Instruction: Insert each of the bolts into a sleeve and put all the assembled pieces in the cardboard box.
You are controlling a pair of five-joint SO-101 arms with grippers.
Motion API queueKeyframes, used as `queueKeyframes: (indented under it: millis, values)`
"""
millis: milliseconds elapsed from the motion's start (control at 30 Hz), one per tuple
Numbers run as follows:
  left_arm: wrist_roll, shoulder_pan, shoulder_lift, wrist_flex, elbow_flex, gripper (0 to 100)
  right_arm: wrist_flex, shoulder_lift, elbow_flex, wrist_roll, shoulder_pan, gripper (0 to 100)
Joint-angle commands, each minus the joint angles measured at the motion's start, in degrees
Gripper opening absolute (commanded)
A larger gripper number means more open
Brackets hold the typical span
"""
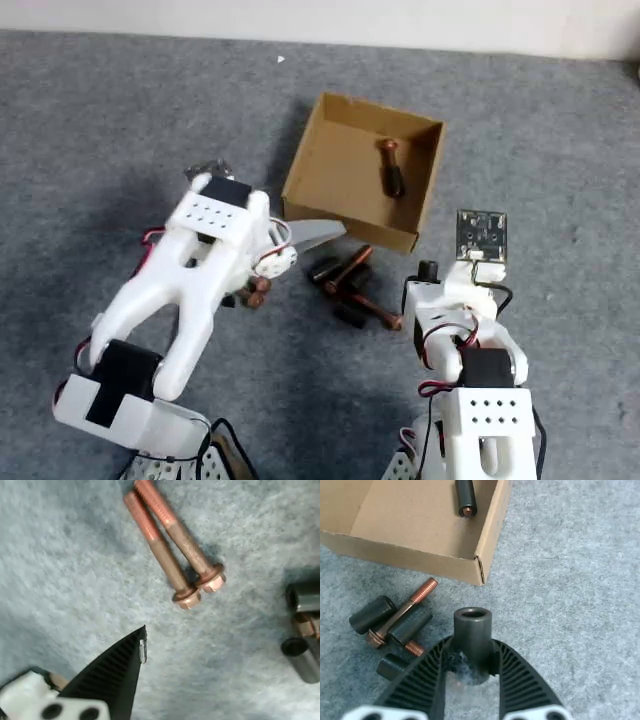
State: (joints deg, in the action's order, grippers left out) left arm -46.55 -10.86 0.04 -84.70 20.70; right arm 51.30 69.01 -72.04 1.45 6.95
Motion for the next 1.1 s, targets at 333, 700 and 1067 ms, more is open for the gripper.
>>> queueKeyframes:
  millis: [333,700,1067]
  values:
    - [36.9,10.6,-2.8,-13.9,-16.7,75,-1.5,1.1,0.4,0.0,-0.8,0.5]
    - [53.1,10.9,-2.2,-13.6,-26.9,22,-1.6,1.1,0.4,0.0,-0.8,0.5]
    - [78.4,10.9,-2.1,1.1,-17.5,1,-1.6,1.1,0.4,0.0,-0.9,0.5]
